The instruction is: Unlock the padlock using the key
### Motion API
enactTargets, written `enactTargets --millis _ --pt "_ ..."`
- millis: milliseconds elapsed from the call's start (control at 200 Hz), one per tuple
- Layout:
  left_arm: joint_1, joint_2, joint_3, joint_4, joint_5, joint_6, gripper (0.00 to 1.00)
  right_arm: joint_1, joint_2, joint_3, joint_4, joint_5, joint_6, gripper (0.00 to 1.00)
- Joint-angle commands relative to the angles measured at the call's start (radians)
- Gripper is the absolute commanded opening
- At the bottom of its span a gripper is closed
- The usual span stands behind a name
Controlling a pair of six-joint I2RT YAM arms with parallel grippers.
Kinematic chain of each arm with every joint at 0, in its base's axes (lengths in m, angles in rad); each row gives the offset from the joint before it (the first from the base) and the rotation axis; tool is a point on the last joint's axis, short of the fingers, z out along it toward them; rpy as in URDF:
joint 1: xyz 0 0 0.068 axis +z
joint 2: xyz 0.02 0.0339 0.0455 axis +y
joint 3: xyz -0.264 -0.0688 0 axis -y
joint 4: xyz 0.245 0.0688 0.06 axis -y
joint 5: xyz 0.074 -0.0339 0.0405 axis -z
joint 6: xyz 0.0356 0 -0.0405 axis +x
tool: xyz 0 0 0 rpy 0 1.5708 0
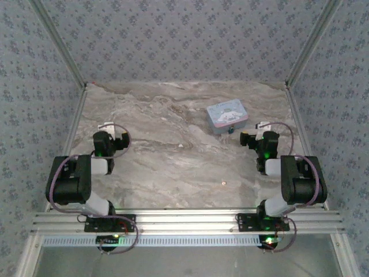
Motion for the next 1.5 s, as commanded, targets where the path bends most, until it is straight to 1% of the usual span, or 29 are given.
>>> enactTargets --millis 0,645,1154,1274,1429,1494 --pt "-0.004 0.000 0.023 0.026 0.012 0.001 0.98 0.003 0.006 0.022 0.000 0.002 -0.004 1.00" --pt "-0.005 0.000 0.023 0.026 0.011 0.000 0.98 0.005 0.005 0.022 0.000 0.008 -0.005 1.00" --pt "-0.004 -0.004 0.021 0.026 0.006 -0.001 0.98 -0.006 0.003 0.015 0.007 -0.012 0.003 1.00" --pt "-0.004 -0.094 0.022 -0.046 -0.019 -0.009 0.98 -0.006 -0.063 0.009 -0.035 -0.007 0.002 1.00" --pt "-0.015 -0.273 0.025 -0.170 -0.063 -0.023 0.98 -0.006 -0.214 0.017 -0.176 0.027 0.018 1.00" --pt "-0.022 -0.345 0.057 -0.262 -0.075 -0.048 0.98 -0.006 -0.273 0.031 -0.252 0.035 0.037 1.00"
